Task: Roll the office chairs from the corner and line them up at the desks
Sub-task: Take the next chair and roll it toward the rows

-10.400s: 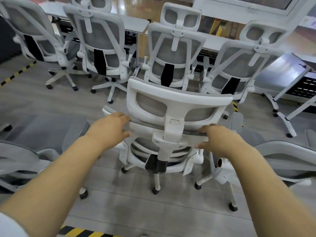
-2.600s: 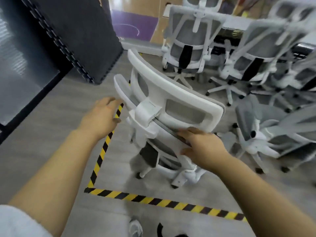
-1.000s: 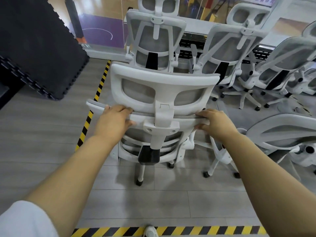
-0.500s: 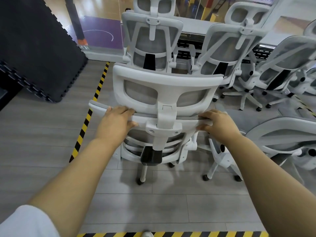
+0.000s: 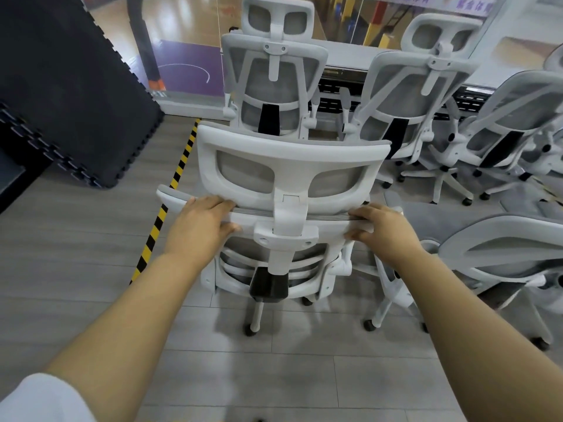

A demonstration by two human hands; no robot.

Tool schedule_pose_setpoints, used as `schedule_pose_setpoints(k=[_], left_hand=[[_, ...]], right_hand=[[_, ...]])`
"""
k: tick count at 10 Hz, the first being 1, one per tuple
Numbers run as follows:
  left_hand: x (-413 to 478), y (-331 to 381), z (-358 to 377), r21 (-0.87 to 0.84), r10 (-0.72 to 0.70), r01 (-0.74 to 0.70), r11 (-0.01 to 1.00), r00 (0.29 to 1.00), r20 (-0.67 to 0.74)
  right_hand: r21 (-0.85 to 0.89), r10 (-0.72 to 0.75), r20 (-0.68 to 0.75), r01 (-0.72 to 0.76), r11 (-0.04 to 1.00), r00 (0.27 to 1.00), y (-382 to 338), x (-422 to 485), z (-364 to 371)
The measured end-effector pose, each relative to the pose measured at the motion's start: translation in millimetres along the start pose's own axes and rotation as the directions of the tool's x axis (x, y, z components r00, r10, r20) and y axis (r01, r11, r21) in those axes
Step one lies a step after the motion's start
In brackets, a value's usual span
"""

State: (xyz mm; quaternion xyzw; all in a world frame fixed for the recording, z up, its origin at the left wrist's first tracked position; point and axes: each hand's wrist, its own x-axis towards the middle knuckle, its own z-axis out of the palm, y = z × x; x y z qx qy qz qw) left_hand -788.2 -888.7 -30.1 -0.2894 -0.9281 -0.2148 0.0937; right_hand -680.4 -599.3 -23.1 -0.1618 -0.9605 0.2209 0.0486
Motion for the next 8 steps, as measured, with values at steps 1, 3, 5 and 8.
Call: schedule_pose_setpoints(k=[1, 3, 5, 8], left_hand=[[0.1, -2.2, 1.3, 0.01, 0.022, -0.023, 1.0, 1.0, 0.012], [1.3, -3.4, 3.9, 0.064, 0.036, -0.037, 0.997, 0.999, 0.02], [4.9, -2.2, -4.2, 0.129, -0.054, 0.033, 0.991, 0.985, 0.166], [-21.3, 17.9, -56.0, 0.312, -0.289, 0.193, 0.93, 0.909, 0.3]], right_hand=[[-0.008, 0.002, 0.005, -0.002, 1.0, 1.0, -0.9, -0.3, -1.5], [-0.106, -0.007, 0.064, 0.013, 0.994, 0.998, -5.8, 5.0, -9.2], [-0.278, -0.021, 0.22, 0.083, 0.957, 0.975, -13.0, 15.6, -20.1], [-0.422, -0.059, 0.435, 0.261, 0.868, 0.898, -42.4, 10.3, -48.5]])
